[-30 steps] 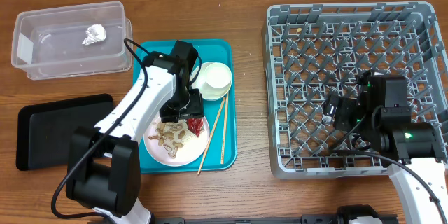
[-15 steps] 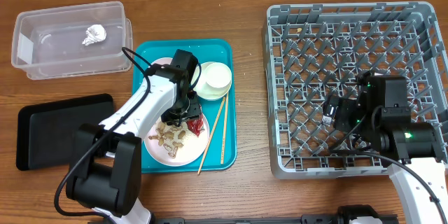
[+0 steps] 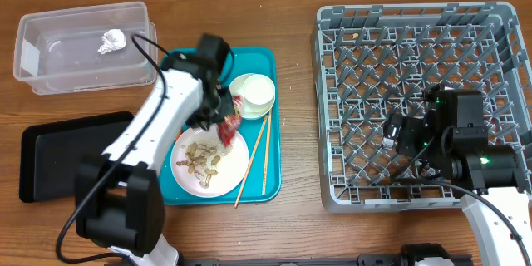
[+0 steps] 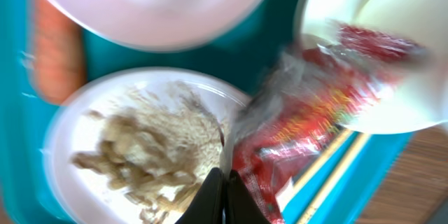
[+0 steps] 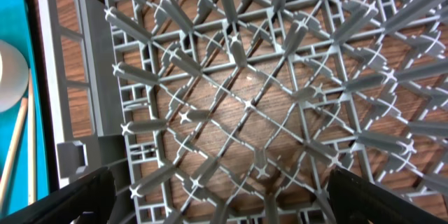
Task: Sort waste into correct bins and load items into the dishwasher
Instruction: 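Drop the wrapper into the clear plastic bin with the left gripper, then grasp the white cup with the left gripper and lift it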
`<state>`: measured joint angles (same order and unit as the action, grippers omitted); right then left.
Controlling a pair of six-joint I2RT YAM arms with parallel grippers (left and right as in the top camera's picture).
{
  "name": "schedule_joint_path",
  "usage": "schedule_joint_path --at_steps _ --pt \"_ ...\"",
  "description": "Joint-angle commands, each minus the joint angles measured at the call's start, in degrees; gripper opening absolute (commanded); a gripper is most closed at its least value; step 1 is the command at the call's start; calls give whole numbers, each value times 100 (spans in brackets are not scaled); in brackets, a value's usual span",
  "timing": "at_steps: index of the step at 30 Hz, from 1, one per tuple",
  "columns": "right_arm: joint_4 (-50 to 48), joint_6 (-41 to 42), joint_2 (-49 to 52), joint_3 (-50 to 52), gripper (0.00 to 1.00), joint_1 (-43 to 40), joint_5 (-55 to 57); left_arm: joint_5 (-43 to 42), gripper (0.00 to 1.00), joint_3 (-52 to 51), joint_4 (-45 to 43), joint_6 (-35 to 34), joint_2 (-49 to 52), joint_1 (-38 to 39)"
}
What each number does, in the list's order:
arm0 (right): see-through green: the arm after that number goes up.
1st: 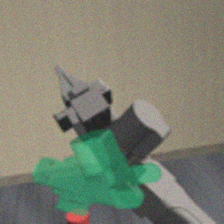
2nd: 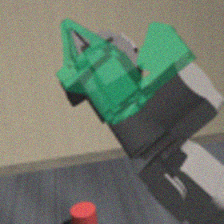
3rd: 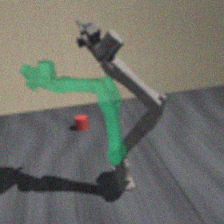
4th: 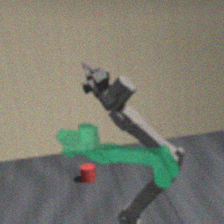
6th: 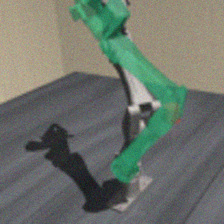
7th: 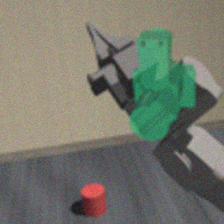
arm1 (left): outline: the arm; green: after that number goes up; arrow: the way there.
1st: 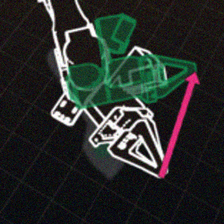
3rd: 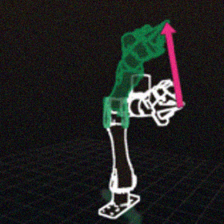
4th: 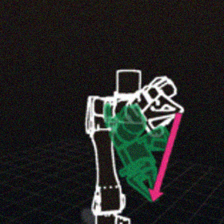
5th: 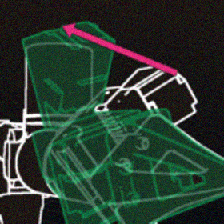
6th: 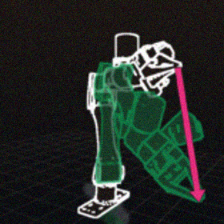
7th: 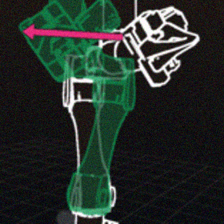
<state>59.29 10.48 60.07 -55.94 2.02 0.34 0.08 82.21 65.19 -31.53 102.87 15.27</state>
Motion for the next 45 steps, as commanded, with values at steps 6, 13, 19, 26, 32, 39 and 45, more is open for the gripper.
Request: schedule_joint_path --at_steps 6,13,19,26,32,39,45 --pt "-46 -20 -22 -146 100 15 7 964 4 1659 -723 540 -245 -1471" --pt "-46 -17 -22 -146 100 15 4 1226 4 1652 -2192 520 24 -2273" --pt "-44 -20 -22 -146 100 15 4 1497 31 1652 -2435 527 538 -2590" --pt "-46 -20 -22 -146 100 15 7 811 37 1729 -2288 726 367 -2588" --pt "-48 -20 -22 -146 100 15 4 -1692 45 1727 -1152 1038 170 -1648" --pt "-39 -17 -22 -146 100 15 2 -1515 60 1727 -385 1314 435 -291" --pt "-13 -15 -22 -146 100 15 2 -831 59 1727 -262 1311 935 286"
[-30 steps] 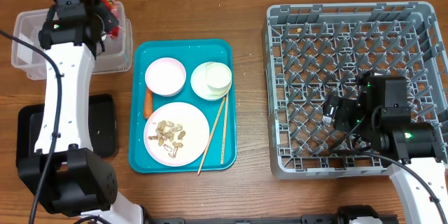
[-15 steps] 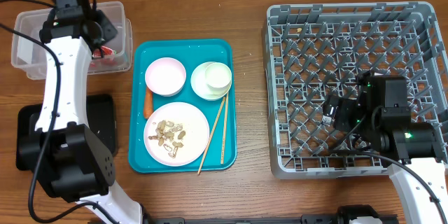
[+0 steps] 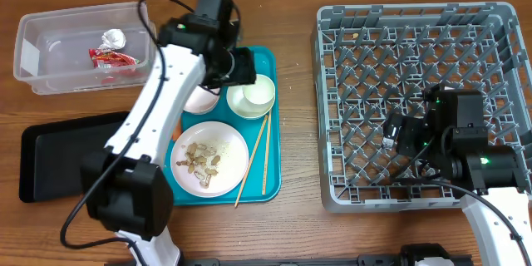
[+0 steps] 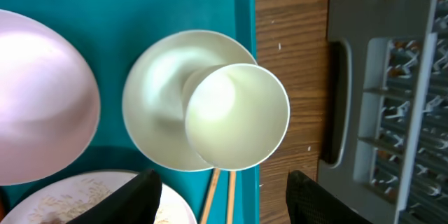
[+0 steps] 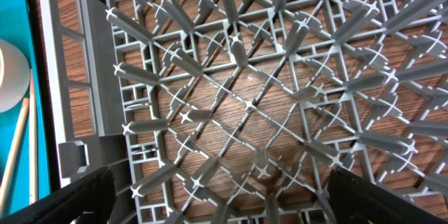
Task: Sort waste into correct bins and load items into the dishwasher
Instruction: 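Grasp the white cup with the left gripper and lift it, then hand the white cup from the left gripper to the right gripper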
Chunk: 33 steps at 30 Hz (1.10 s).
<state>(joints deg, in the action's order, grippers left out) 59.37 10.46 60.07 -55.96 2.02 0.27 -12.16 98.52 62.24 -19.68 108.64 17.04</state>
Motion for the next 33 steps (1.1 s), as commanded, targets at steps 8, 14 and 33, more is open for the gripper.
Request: schedule_joint_path --at_steps 8,14,33 --pt "-22 4 -22 -144 100 15 9 378 30 96 -146 127 1152 131" --pt "-4 4 -22 -144 100 15 9 688 4 448 -28 127 944 -50" --pt "-2992 -645 629 -144 100 -297 -5713 -5910 5 1222 1139 1598 356 -190"
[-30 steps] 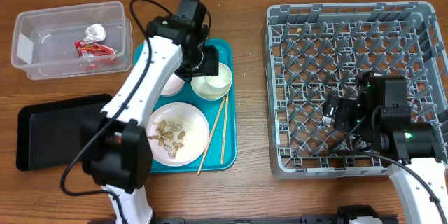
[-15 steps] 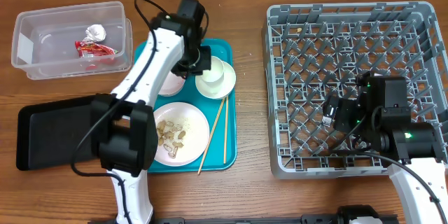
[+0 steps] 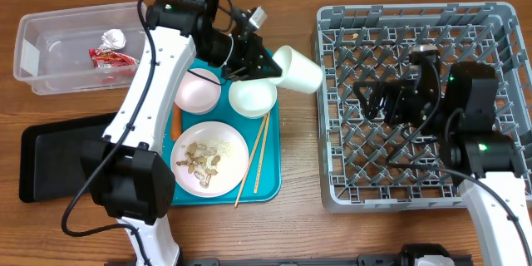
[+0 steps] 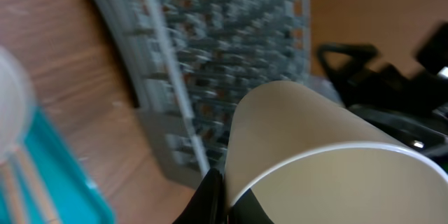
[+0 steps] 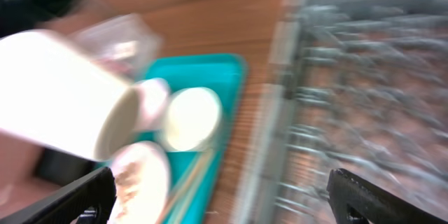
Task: Sort waste into correct bins and load items into the dishwasher
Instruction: 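Hand the white cup from the left gripper to the right gripper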
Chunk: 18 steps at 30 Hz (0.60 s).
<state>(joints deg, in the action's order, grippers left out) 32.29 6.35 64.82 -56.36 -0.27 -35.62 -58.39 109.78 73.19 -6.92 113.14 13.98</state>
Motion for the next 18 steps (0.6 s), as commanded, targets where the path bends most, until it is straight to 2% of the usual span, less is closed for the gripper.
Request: schedule_joint_path --at_steps 1,4,14,16,18 --pt "-474 -232 232 -105 100 -68 -2490 -1362 5 96 42 315 -94 168" --pt "-831 -229 372 -105 100 -66 -3147 -1469 5 96 22 313 -94 348" --pt "-1172 -164 393 -105 100 -66 -3523 -1517 4 96 -208 92 -94 813" --pt "-1163 -164 393 -105 95 -66 -3526 -1515 4 96 -238 63 -94 861" --pt "-1163 -164 393 -105 77 -66 -3526 -1515 5 96 -299 2 -94 868"
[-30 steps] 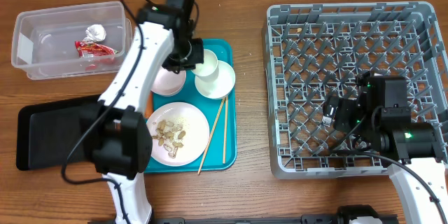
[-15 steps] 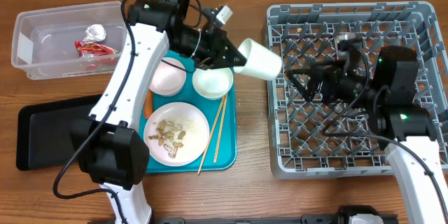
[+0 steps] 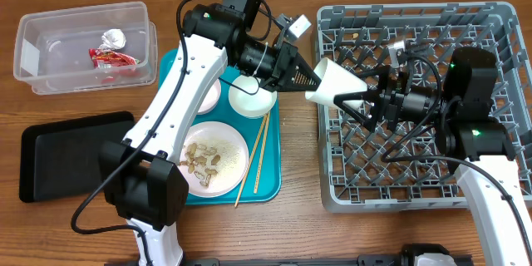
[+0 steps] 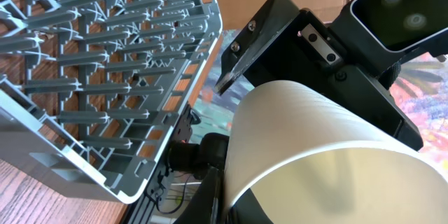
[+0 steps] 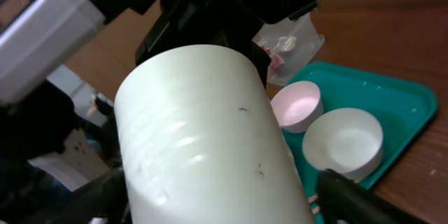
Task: Sort waste into correct bins and load items into the dishwasher
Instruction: 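Hand the white cup from the left gripper to the right gripper, then place the white cup in the rack's right side with the right gripper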
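Note:
A white paper cup hangs on its side over the left edge of the grey dish rack. My left gripper is shut on its rim; in the left wrist view the cup fills the right half above the gripper. My right gripper is open, one finger on either side of the cup's base end. The right wrist view shows the cup filling the gap between those fingers. Whether they touch it is unclear.
On the teal tray sit a white bowl, a pink bowl, a plate of peanut shells and chopsticks. The clear bin holds a red wrapper. A black tray lies front left.
My left gripper has carried the cup rightward from beside the tray to the rack's left edge. My right gripper has come up to it, open fingers now on either side of the cup.
First my left gripper held a red wrapper over the peanut plate. Then the wrapper lay in the clear bin and the gripper was open above the cup in the white bowl. Later it held the cup tipped beside the tray, and now between the right fingers.

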`<state>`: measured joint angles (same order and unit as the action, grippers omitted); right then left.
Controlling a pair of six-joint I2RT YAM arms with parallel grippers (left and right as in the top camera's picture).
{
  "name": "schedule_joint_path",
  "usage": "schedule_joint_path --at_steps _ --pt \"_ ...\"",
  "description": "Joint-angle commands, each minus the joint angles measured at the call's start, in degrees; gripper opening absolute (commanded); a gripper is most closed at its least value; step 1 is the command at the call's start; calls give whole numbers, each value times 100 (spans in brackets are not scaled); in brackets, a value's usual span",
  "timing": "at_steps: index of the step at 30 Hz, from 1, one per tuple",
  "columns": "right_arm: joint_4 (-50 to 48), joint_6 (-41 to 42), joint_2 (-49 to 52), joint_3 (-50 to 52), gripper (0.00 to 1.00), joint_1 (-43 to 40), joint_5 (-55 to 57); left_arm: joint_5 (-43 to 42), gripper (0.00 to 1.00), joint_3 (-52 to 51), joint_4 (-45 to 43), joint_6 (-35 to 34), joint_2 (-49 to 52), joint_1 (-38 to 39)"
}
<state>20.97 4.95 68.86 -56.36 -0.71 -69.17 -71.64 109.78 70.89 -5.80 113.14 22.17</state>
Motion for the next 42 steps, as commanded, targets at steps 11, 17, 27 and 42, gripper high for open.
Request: schedule_joint_path --at_steps 11,17,27,42 --pt "-26 -28 -11 -103 65 -22 -66 -57 33 96 -361 -323 -94 50" --pt "544 -28 -11 -105 58 -37 1281 2337 40 98 -68 -326 -140 -79" --pt "3467 -26 -92 -1141 54 -1486 4293 6669 45 101 1191 -826 -1104 -1193" --pt "4942 1480 396 -1486 57 -3773 7711 7012 48 101 1298 -1010 -1416 -1502"
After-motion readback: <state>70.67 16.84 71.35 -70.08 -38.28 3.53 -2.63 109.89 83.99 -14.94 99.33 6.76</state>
